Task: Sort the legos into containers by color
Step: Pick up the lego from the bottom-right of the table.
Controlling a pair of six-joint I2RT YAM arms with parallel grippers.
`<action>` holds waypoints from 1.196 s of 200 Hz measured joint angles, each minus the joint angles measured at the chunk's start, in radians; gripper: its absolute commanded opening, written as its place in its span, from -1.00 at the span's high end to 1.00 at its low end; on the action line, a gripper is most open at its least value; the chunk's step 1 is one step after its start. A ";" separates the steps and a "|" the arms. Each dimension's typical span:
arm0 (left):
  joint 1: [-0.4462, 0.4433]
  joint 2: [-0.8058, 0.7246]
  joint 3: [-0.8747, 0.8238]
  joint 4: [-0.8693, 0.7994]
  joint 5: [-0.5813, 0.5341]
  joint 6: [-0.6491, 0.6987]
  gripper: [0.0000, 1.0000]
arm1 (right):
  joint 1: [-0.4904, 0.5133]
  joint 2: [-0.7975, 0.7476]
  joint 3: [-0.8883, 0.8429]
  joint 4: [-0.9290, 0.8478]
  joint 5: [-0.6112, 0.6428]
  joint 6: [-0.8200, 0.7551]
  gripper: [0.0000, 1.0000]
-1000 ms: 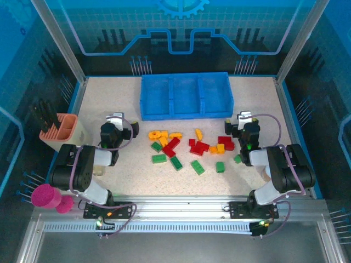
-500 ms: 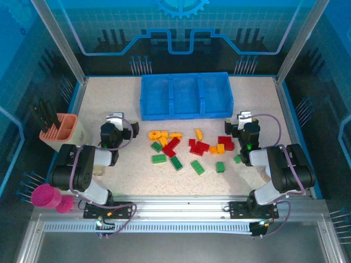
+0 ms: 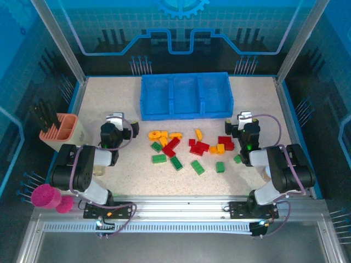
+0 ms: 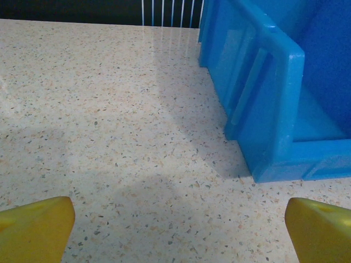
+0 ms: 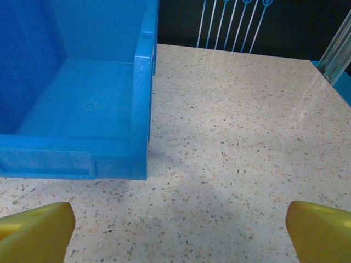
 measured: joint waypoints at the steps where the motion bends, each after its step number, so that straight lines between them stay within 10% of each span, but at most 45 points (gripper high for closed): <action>1: 0.000 0.000 0.000 0.000 0.000 0.000 -0.99 | 0.000 0.000 0.000 0.000 0.000 0.000 -1.00; 52: 0.002 -0.030 0.001 -0.041 0.015 0.001 -0.99 | 0.006 -0.021 0.001 -0.034 0.006 0.000 -1.00; 109: -0.169 -0.488 0.323 -0.630 -0.091 -0.037 -0.99 | 0.025 -0.273 0.288 -0.612 0.117 0.122 -1.00; 152: -0.198 -0.480 0.657 -1.002 -0.052 0.017 -0.99 | 0.034 -0.378 0.452 -1.076 0.023 0.318 -1.00; 239: -0.198 -0.402 0.668 -1.204 0.041 0.057 -0.99 | 0.092 -0.504 0.406 -1.693 -0.043 0.735 -0.67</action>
